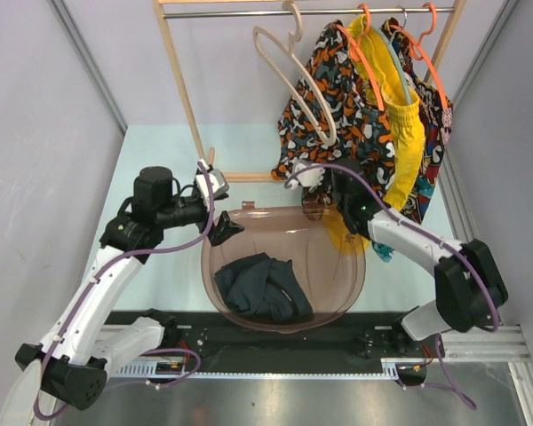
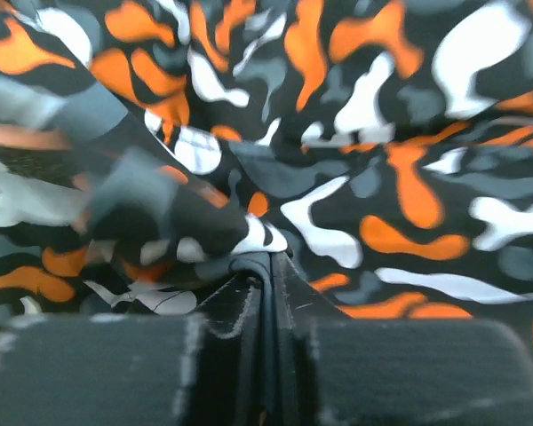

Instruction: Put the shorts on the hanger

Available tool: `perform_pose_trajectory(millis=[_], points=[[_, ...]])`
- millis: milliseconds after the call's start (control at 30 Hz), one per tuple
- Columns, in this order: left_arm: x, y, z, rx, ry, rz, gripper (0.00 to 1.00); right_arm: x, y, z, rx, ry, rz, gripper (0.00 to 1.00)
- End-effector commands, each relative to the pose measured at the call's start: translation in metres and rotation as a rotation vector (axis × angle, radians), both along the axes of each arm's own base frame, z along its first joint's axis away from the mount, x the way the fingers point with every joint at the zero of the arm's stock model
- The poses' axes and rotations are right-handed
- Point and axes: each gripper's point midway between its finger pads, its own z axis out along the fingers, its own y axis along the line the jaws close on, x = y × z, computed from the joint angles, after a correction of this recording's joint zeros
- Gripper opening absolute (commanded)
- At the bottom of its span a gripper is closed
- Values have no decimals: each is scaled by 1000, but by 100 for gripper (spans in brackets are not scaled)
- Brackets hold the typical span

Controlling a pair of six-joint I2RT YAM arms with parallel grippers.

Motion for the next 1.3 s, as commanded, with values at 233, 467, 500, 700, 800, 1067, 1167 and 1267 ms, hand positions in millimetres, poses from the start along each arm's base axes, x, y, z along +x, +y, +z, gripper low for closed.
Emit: perform_pose_trajectory(millis=[233, 467, 500, 700, 800, 1067, 1167, 1267], points=[[13, 17, -7, -32, 71, 67, 100, -30, 7, -18, 73, 213, 86, 78], [13, 24, -16, -42, 137, 83, 100, -102, -1, -17, 42, 385, 201, 95], [10, 25, -20, -28, 155, 83, 100, -115, -1, -21, 44, 427, 227, 96], [-1, 36, -40, 67, 206, 82, 100, -192, 7, -1, 207, 533, 390, 100], [4, 42, -33, 72, 251, 159, 100, -225, 13, 14, 392, 592, 437, 100], [10, 61, -13, 17, 190, 348, 100, -260, -4, 18, 625, 687, 315, 100], [9, 71, -17, 31, 164, 403, 100, -263, -11, 18, 628, 679, 294, 100], [7, 77, -22, 44, 154, 429, 100, -264, -14, 15, 630, 685, 271, 100]])
